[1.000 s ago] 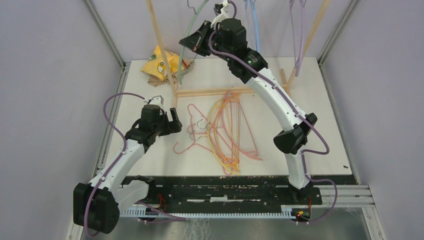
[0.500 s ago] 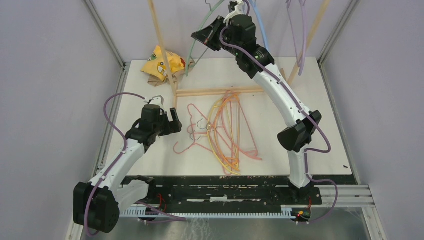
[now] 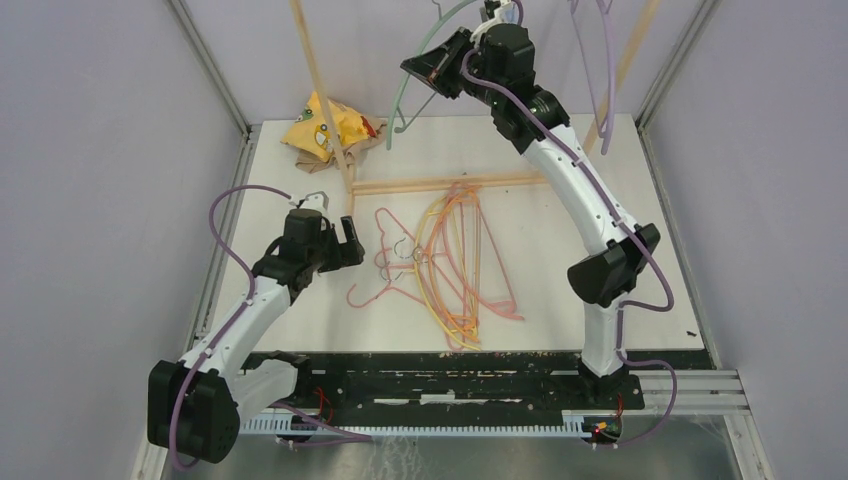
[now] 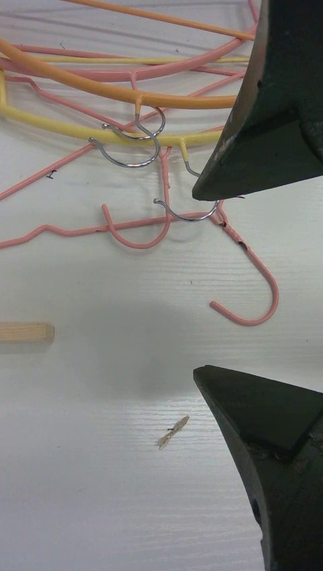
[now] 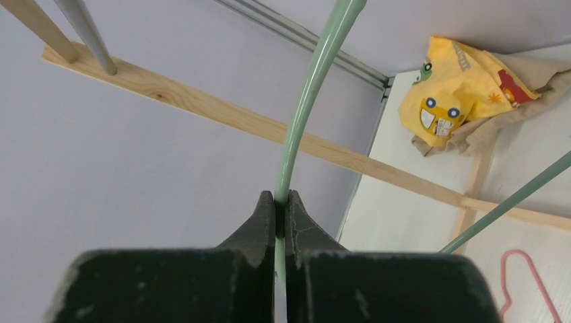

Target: Organize the hangers

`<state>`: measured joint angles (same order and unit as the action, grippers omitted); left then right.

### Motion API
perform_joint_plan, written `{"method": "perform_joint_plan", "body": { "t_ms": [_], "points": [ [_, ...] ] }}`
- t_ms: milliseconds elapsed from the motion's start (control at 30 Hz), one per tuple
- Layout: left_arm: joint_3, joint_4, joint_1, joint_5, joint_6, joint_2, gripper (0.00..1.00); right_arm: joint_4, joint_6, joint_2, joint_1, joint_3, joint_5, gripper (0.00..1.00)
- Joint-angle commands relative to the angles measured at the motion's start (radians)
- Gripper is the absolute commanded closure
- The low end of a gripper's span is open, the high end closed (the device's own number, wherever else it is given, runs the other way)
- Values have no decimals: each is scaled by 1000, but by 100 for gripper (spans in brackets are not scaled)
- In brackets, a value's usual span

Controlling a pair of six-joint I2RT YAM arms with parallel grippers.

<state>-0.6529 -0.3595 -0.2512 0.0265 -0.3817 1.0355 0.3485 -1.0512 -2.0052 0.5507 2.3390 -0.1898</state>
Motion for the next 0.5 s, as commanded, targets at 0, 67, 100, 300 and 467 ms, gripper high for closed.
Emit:
{"method": "perform_joint_plan", "body": {
  "t_ms": [0, 67, 100, 300, 467],
  "points": [
    [-1, 43, -4, 9, -2, -2, 1, -68, -16, 133, 11, -40, -86, 99],
    [-1, 46, -5, 5, -2, 1, 1, -54, -19, 161, 15, -75, -104, 99],
    [-1, 48, -5, 4, -3, 2, 1, -53, -19, 176, 17, -99, -114, 99],
    [-1, 53, -5, 1, -5, 9, 1, 3, 10, 242, 35, -176, -160, 99],
    [0, 56, -5, 3, -5, 6, 1, 50, 46, 279, 63, -198, -186, 99]
  ]
}}
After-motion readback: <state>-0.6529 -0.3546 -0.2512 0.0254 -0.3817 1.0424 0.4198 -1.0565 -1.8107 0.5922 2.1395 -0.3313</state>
